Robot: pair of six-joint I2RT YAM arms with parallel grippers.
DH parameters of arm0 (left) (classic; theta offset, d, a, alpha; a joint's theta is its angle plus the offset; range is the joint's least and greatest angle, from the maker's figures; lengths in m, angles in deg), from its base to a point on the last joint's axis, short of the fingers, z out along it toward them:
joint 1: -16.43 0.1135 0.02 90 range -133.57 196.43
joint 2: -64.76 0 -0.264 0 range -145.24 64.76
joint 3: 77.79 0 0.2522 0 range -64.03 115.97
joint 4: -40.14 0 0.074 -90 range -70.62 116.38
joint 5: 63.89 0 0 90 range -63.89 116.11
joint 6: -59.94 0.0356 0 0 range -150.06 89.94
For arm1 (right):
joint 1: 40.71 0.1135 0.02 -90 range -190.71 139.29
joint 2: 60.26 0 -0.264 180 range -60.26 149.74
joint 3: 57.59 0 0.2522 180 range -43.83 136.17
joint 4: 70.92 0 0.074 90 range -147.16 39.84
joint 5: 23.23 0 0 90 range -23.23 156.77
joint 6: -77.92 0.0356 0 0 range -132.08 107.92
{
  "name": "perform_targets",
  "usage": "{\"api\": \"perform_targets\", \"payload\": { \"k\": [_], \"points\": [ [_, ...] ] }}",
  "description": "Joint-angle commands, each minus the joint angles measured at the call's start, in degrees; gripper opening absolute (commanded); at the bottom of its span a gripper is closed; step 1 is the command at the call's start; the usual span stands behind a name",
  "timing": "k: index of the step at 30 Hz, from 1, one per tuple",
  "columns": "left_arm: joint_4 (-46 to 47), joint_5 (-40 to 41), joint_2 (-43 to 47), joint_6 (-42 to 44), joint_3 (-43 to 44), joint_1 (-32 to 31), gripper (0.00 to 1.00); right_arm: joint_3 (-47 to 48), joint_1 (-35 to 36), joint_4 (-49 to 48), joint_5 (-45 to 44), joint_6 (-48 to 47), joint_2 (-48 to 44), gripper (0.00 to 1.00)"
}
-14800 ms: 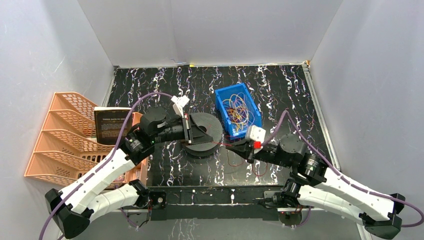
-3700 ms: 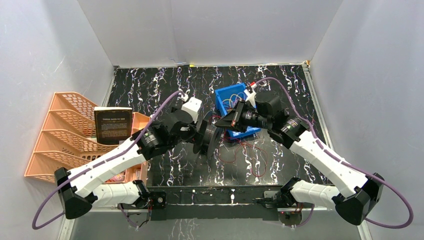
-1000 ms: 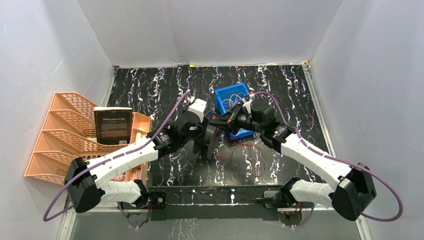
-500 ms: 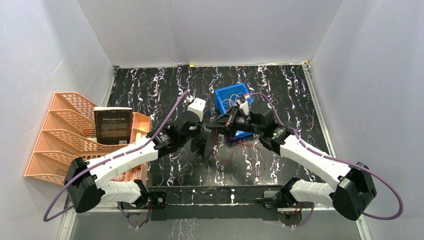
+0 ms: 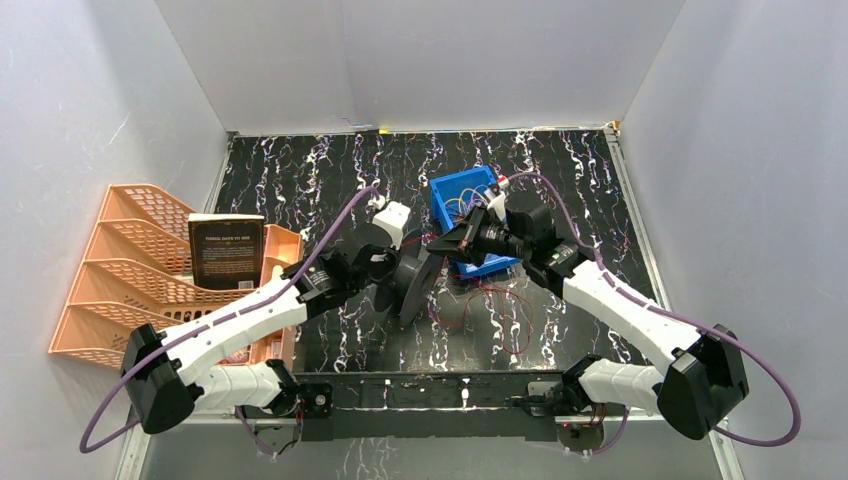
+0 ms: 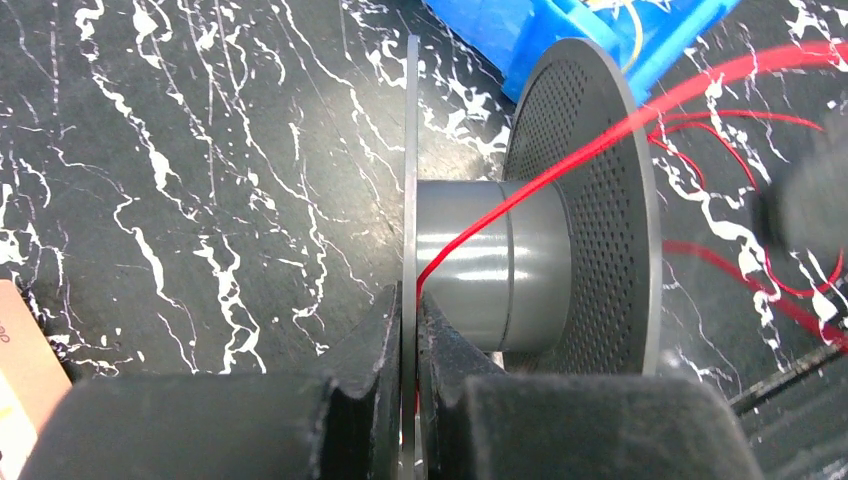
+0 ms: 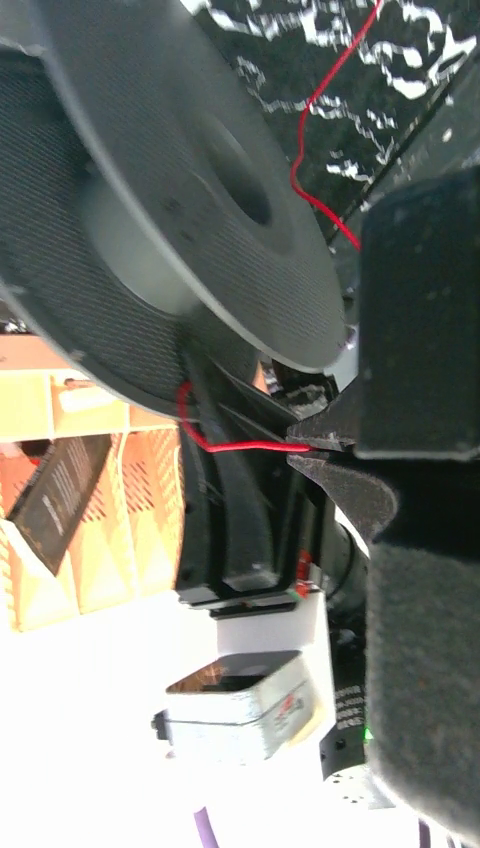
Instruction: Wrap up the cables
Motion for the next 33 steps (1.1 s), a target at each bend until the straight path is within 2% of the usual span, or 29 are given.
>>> {"api": "perform_targets", "payload": {
  "k": [1,9,18,23,33],
  "points": [
    [-4.25,-5.38,4.49,1.68,2.18,0.10,0.00,5.63,-3.90,6.15,2.44,-13.75,1.30,0.02],
    [-9.23,-11.72,8.63,2.86,4.13,0.13,0.00,10.78,-7.35,17.90,-1.17,-35.67,3.05,0.02],
    [-13.55,-15.95,12.48,2.59,8.00,0.15,0.00,6.77,-7.43,16.87,-7.86,-46.69,-1.26,0.13],
    [-16.06,-17.39,14.79,2.20,11.08,0.15,0.00,2.02,-7.43,13.30,-11.01,-49.26,-5.07,0.22],
    [-18.75,-18.56,17.67,0.94,16.87,0.15,0.00,-9.87,-7.43,1.11,-7.28,-44.64,-10.36,0.33]
  ]
}}
